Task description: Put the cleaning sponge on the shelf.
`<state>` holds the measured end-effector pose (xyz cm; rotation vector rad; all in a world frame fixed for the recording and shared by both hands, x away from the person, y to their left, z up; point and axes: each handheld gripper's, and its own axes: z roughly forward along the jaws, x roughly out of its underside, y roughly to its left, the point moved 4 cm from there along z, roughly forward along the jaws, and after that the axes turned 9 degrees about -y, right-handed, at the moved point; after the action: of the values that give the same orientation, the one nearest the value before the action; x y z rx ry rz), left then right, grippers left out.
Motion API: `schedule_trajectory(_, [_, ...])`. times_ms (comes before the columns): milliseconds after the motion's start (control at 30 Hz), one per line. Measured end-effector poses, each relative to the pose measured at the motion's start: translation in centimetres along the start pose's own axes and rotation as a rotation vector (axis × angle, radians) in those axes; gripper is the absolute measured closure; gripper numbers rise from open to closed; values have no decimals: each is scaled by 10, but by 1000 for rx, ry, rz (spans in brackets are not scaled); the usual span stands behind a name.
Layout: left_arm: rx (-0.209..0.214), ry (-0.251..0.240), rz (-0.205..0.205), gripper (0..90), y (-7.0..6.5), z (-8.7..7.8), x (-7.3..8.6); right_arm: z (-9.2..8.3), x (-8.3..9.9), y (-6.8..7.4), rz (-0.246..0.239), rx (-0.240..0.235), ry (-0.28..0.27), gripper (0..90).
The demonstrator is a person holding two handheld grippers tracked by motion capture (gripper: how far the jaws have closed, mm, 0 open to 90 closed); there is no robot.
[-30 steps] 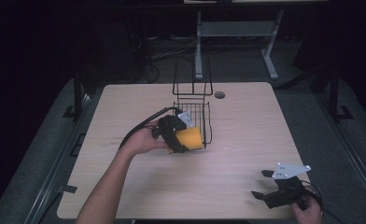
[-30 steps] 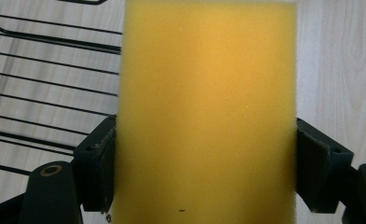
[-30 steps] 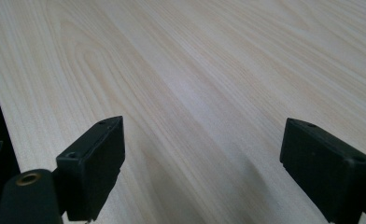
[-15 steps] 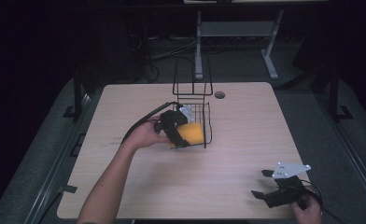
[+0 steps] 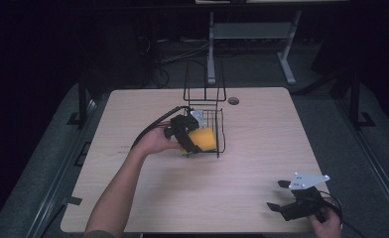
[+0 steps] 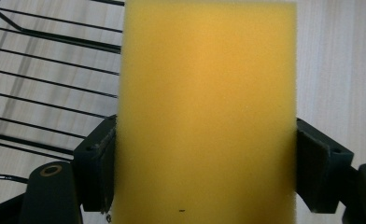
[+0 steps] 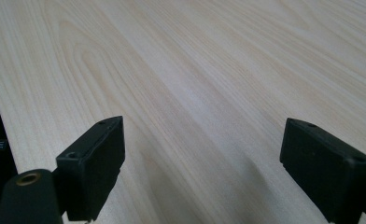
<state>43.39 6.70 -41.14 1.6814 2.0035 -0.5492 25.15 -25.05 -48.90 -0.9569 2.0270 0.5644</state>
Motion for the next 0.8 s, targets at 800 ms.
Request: schedule_trajectory(800, [0,38,56,215,24,21,-25,-1,1,-1,11,1,-1,137])
